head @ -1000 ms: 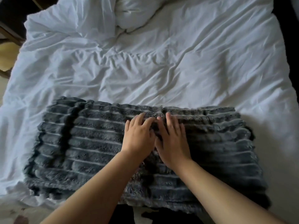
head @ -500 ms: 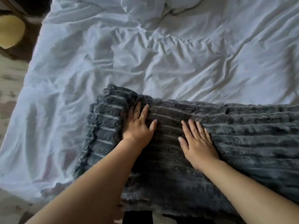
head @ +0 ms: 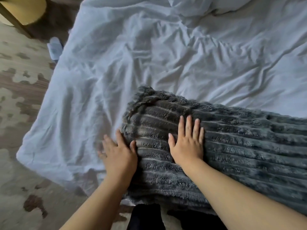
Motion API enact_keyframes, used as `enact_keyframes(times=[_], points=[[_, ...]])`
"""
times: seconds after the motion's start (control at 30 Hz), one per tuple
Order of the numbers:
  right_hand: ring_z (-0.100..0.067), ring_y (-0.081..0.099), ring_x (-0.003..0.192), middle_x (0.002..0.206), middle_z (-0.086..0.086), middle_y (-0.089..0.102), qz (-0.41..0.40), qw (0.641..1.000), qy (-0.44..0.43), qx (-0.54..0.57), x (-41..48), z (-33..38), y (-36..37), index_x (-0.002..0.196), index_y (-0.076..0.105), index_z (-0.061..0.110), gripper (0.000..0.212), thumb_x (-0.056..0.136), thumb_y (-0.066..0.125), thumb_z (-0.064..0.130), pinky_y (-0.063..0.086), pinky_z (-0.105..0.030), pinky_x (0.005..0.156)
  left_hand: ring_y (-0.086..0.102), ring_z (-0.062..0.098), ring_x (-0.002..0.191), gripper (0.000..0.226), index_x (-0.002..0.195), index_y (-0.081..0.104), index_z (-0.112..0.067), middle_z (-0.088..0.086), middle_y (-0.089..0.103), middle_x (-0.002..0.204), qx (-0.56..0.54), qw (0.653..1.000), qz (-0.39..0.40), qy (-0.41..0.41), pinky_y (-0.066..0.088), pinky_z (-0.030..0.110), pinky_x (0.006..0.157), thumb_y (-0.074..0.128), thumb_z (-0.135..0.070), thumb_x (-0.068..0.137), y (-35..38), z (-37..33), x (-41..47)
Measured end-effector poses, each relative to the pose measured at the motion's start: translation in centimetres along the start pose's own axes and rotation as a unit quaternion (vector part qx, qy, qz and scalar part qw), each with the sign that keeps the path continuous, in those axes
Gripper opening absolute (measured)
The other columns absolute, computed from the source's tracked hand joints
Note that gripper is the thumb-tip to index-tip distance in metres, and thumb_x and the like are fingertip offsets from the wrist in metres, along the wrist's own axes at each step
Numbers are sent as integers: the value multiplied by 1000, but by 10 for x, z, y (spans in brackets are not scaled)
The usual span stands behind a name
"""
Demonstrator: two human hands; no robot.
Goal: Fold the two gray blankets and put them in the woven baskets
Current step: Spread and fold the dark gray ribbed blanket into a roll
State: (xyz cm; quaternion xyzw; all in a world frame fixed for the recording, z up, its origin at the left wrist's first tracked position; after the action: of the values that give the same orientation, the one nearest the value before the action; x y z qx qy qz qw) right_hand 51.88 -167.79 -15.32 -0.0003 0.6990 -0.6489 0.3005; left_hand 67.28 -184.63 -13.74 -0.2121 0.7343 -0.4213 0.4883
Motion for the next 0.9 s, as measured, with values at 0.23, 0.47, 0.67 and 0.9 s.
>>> enact_keyframes(times=[0.23,0.47,0.67,0.9], points=[[-27,-12,148,162,-3,-9,-22,999,-40,24,5,-10,-8,154,-6,23,68,97,18,51,-10,-43,117,8,26,148,61,152,13,-34,7,10,161,47,969,-48,238,-1,49,115,21,-48,93,33,-88,-69],[-13,-12,148,154,12,-20,-49,996,-69,-25,-17,-116,4,152,-9,32,59,99,11,48,-21,-32,111,-25,25,144,60,147,-22,-32,1,-28,156,208,964,108,126,-13,49,114,11,-44,98,110,-69,-48],[-12,-14,148,160,8,-15,-62,998,-14,3,-26,-218,-1,146,-18,31,57,100,11,46,-21,-31,112,-15,34,146,72,154,-1,-21,11,-17,159,217,971,91,-50,-4,54,115,34,-36,93,77,-148,-72],[-13,-5,149,162,5,-4,-87,995,-17,45,-27,-304,0,154,1,28,57,101,18,42,-21,-28,111,-23,26,145,64,148,-17,-38,1,-29,156,134,975,63,168,-11,49,115,14,-57,95,177,-290,-155]])
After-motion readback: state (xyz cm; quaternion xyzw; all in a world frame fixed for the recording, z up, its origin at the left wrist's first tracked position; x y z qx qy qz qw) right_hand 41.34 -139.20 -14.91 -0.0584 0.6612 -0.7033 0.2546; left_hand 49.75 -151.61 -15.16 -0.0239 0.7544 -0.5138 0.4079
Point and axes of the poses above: each hand's wrist, its own x-axis towards the middle knuckle, its own y-axis out of the palm, z = x × y, the point moved 8 cm from there along x, towards the middle knuckle
